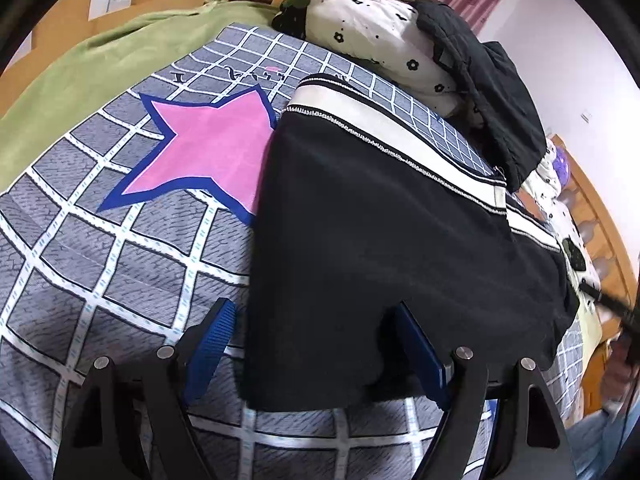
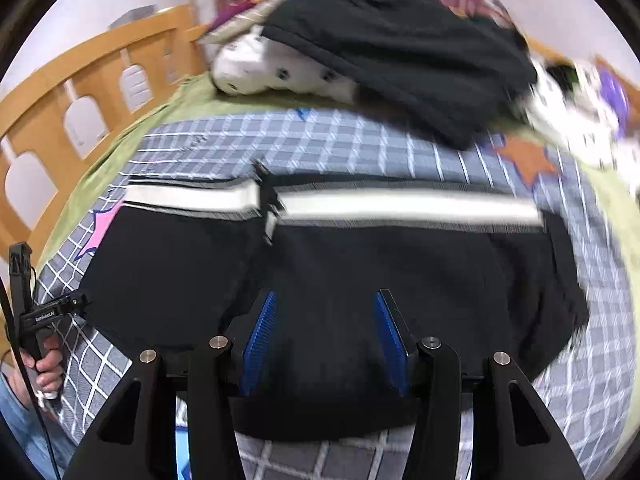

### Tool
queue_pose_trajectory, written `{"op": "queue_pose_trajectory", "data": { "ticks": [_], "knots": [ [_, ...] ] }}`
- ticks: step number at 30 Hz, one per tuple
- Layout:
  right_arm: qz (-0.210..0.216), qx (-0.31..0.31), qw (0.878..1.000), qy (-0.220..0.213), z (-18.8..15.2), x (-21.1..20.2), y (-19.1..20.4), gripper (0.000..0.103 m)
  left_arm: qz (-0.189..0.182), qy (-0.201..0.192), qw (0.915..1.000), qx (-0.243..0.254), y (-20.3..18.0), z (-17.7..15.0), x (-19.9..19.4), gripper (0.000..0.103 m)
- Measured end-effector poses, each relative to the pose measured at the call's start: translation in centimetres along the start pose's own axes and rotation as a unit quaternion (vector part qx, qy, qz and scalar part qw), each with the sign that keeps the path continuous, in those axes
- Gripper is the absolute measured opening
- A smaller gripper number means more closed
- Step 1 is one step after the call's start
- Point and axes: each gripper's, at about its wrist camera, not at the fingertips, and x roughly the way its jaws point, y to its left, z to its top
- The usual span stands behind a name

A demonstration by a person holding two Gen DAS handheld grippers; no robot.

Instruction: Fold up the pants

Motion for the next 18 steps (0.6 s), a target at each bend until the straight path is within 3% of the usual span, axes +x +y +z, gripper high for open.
{"op": "queue_pose_trajectory", "data": {
  "ticks": [3, 7, 12, 15, 18],
  "knots": [
    [0.011, 0.034, 0.999, 0.019, -1.7, 0.4, -2.1, 0.05, 0.008, 0.02, 0.9997, -0.013, -0.5, 0.5, 0.1, 0.061],
    [-0.015, 0.027, 0.999, 0.028, -2.7, 0.5, -3.9, 0.05, 0.049, 0.009, 0.9979, -0.043, -1.1, 1.2, -1.2, 0.023],
    [-0.018, 0.041, 0.999, 0.0, -2.4, -1.1, -6.6, 0.05, 0.084, -0.05, 0.9952, 0.008, -6.6, 2.7, -4.7, 0.02],
    [-0.031, 0.036, 0.999, -0.025, -2.1, -2.3, -8.0, 0.05, 0.074, -0.081, 0.992, 0.061, -12.5, 3.5, -6.7, 0.019],
    [-0.037, 0.043, 0.998, -0.042, -1.9, -3.6, -10.3, 0.05, 0.042, -0.093, 0.9871, 0.123, -19.6, 3.7, -7.5, 0.019]
  ]
}}
